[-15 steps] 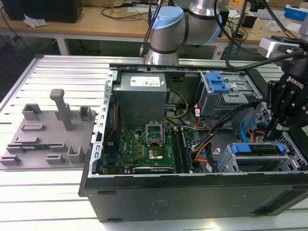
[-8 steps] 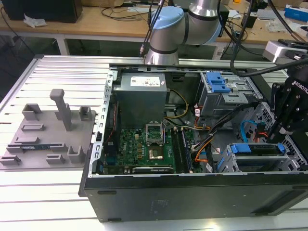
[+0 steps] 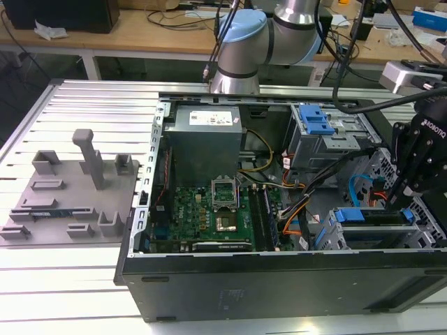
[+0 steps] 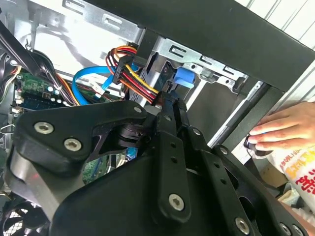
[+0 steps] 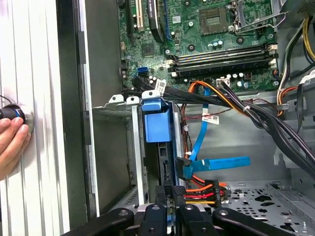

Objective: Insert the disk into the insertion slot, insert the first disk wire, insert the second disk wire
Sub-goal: 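Insert the first disk wire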

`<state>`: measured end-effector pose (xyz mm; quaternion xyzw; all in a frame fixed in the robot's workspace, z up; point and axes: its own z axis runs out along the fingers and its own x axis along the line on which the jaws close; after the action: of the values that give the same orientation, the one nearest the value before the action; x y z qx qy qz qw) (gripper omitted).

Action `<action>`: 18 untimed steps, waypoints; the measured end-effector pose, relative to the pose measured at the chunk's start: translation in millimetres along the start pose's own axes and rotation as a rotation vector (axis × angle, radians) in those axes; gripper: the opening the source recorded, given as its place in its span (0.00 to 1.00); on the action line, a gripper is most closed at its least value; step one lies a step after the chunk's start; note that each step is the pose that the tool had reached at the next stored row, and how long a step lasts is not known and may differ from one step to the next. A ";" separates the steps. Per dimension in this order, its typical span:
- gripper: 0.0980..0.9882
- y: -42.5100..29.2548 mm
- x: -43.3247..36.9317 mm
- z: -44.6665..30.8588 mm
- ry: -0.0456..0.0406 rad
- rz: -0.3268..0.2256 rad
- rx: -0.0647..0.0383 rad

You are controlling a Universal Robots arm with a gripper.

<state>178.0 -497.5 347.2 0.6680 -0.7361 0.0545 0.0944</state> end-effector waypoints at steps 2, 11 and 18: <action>0.07 0.8 -0.7 0.8 0.0008 0.006 -0.001; 0.07 0.4 -1.3 0.6 0.0010 0.006 -0.001; 0.07 -1.7 -1.4 0.3 -0.0120 0.005 -0.002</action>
<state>179.8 -496.4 346.5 0.6663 -0.7385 0.0502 0.0904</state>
